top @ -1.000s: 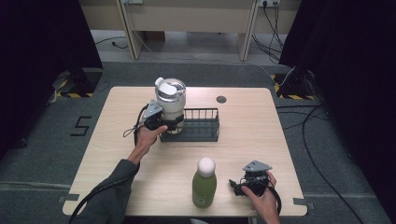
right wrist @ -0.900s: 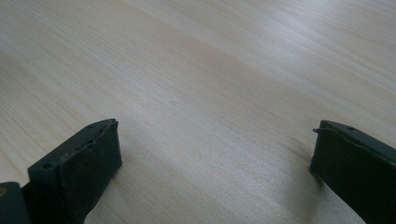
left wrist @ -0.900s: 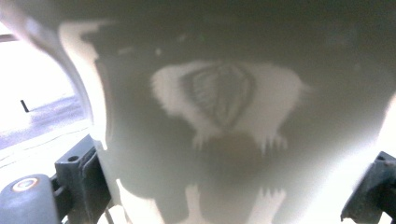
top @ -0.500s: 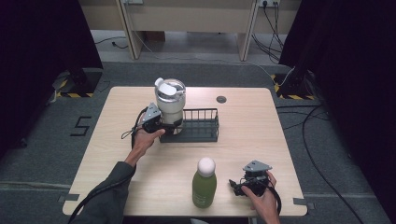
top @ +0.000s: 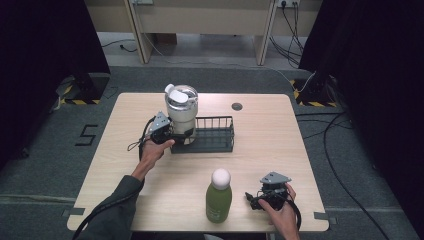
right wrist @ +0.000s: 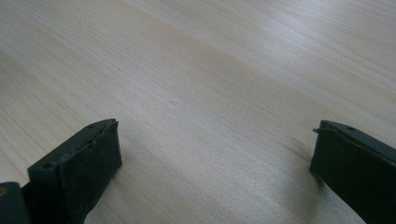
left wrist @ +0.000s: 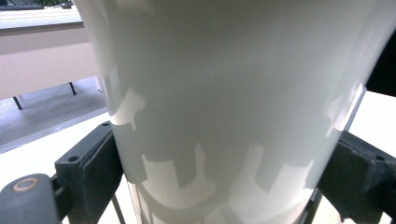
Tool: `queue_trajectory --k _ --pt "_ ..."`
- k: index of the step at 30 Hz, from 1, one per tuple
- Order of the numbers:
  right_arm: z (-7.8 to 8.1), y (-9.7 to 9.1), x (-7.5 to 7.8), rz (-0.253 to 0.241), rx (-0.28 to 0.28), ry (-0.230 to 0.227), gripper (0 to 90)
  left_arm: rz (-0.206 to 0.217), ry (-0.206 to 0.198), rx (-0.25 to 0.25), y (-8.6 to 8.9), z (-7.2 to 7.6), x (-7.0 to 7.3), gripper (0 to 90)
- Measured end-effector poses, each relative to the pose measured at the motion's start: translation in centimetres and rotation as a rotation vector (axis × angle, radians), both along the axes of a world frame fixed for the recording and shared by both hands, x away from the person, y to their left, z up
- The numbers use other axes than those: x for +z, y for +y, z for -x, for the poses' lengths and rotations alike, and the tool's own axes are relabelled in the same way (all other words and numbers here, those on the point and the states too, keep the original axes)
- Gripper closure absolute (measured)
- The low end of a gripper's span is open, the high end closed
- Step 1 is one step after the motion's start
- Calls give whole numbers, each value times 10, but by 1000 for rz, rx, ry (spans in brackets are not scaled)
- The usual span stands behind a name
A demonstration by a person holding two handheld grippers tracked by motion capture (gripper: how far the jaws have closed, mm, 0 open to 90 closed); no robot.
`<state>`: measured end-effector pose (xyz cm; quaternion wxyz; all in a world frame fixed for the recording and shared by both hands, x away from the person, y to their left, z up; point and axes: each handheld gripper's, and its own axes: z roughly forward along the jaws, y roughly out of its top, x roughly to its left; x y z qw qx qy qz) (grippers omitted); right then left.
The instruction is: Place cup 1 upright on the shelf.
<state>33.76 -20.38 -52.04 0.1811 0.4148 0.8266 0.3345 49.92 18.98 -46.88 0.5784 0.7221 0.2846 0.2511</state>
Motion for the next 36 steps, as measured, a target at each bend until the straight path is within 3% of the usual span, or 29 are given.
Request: queue_trajectory --k 2,3,5,6,8,9,11,18,27,36 --pt "0 0 0 0 -1 0 17 -10 -6 -6 2 0 1 104" --pt "0 0 0 0 -1 1 17 19 23 -1 0 2 0 103" --pt "0 0 0 -1 0 0 17 -4 -1 -6 3 1 0 104" --pt "0 0 0 -1 -1 -1 17 22 23 -4 1 3 -1 103" --pt "0 0 0 -1 -1 -1 17 4 5 -11 3 2 0 104" --pt "0 0 0 -1 -1 -1 17 22 23 -8 3 3 -1 103" --pt "0 0 0 -2 -1 1 17 0 4 -18 5 1 0 103" --pt "0 0 0 0 0 -2 17 14 34 -47 8 2 0 104" --pt "0 0 0 0 0 -2 17 11 30 -43 11 5 0 107" --pt "0 0 0 -1 -1 0 17 8 39 -52 25 14 0 146"
